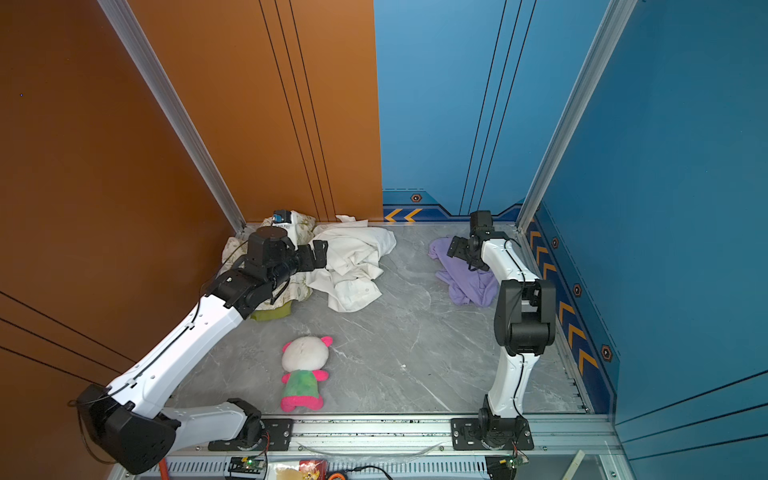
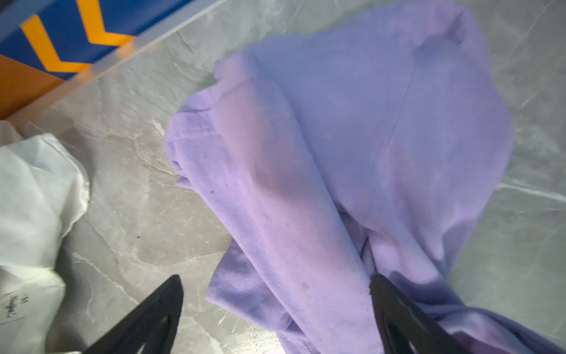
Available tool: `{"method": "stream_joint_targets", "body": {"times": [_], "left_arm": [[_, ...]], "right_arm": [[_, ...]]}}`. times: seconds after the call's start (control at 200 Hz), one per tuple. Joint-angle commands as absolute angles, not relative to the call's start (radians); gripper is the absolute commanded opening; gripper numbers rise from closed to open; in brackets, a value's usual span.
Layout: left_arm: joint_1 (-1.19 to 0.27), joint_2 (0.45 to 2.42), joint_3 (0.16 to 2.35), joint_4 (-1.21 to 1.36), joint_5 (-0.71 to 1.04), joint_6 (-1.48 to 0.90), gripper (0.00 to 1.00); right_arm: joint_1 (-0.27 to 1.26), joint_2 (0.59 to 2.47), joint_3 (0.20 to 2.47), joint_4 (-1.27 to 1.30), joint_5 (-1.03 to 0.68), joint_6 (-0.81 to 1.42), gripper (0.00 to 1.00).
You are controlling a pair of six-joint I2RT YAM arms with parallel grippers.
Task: Pick out a specific cloth from the pile
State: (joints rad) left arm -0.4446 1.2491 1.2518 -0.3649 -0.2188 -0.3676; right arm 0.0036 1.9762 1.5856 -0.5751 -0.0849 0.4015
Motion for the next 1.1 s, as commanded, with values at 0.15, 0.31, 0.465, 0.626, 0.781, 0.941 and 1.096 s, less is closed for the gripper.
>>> {"method": "stream_joint_targets", "body": {"times": [0.15, 0.31, 0.465, 0.626, 0.781, 0.941, 1.096], "left_arm": [[-0.431, 1.206, 1.213, -0.372, -0.253, -0.390, 0.98], [-0.433, 1.191, 1.187, -0.375, -0.259, -0.397, 0.98], [-0.431, 1.183, 1.164, -0.375, -0.268, -0.408, 0.98], [-0.428, 1.180, 1.145, -0.385, -0.297, -0.405, 0.98], [-0.414, 1.186, 1.130, -0.385, -0.317, -0.375, 0.98], [-0.392, 1.194, 1.114, -0.386, -0.376, -0.326, 0.98], [-0.355, 1.198, 1.083, -0.376, -0.410, -0.289, 0.98]], "right_arm": [[-0.002, 2.067, 1.599, -0.633, -0.135, 0.444, 0.96], [-0.008, 2.126, 1.577, -0.647, -0.142, 0.458, 0.96], [-0.022, 2.147, 1.562, -0.661, -0.151, 0.472, 0.96], [-0.034, 2.133, 1.572, -0.667, -0.157, 0.467, 0.97], [-0.037, 2.081, 1.614, -0.667, -0.152, 0.439, 0.97], [-0.037, 1.921, 1.608, -0.650, -0.103, 0.400, 0.98], [-0.037, 1.743, 1.514, -0.556, -0.059, 0.360, 0.99]]}}
